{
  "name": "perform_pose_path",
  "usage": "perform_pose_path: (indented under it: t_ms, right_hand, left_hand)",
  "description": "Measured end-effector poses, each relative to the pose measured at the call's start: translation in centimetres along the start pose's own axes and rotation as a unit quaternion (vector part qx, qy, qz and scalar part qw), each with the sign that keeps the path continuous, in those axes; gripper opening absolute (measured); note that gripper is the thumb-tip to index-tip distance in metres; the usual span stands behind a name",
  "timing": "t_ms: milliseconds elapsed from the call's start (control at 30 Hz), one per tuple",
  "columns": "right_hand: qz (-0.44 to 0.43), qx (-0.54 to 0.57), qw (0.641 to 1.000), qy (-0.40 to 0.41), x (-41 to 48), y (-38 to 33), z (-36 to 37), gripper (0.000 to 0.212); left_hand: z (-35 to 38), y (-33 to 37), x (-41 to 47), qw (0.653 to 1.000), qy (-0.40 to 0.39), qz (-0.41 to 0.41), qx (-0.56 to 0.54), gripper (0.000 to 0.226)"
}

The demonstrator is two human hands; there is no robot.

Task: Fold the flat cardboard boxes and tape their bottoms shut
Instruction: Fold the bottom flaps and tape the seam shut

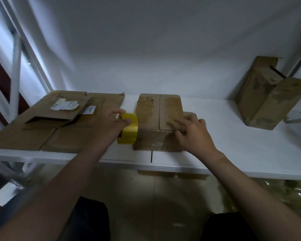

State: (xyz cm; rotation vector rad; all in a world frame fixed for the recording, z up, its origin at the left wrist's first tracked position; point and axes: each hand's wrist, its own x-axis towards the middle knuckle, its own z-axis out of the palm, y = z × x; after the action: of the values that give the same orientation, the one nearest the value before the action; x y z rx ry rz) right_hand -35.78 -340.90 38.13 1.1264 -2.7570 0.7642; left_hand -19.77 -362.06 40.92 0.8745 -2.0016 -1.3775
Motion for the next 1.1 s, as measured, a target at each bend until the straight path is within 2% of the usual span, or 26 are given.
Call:
perform_pose_path:
  t_ms: [67,133,233,300,467,633,800,967,1100]
  right_hand:
    - [-0.032,0.072,0.996,0.029,-0.7,-2.2,-0.8,0.032]
    - [-0.027,0.153,0.988,0.001,-1.7,-4.7,-1.5,0.020]
    - [-0.015,0.205,0.977,-0.063,-3.1,-7.2,-1.5,0.049]
    - [-0.030,0.205,0.977,-0.044,-3.7,-7.9,-1.5,0.057]
    - [-0.078,0.165,0.983,-0.005,-4.4,-7.9,-3.0,0.050]
    - [-0.145,0.101,0.984,0.027,-4.7,-8.1,-4.7,0.041]
    - [-0.203,0.045,0.978,0.029,-4.6,-7.7,-6.1,0.044]
    - [-0.244,0.011,0.970,0.017,-4.4,-7.3,-6.9,0.045]
    - [-0.267,0.006,0.964,0.003,-4.2,-7.0,-7.2,0.046]
  left_hand:
    - [0.4,0.9,-1.4,0.998,-0.032,-0.037,-0.038,0.020]
    - [0.9,2.0,-2.9,0.993,-0.049,-0.069,-0.078,0.011]
    - [1.5,3.3,-4.6,0.976,-0.105,-0.115,-0.149,0.020]
    - [1.5,4.0,-5.8,0.967,-0.138,-0.121,-0.175,0.022]
    - [1.0,4.2,-6.4,0.983,-0.088,-0.083,-0.137,0.014]
    - [1.0,4.8,-6.9,0.994,-0.076,-0.027,-0.078,0.014]
    - [0.8,5.5,-6.8,0.995,-0.058,-0.037,-0.070,0.041]
    - [0.1,5.9,-6.5,0.995,-0.096,-0.001,-0.033,0.016]
    - [0.1,5.8,-6.4,0.996,-0.073,0.037,-0.033,0.012]
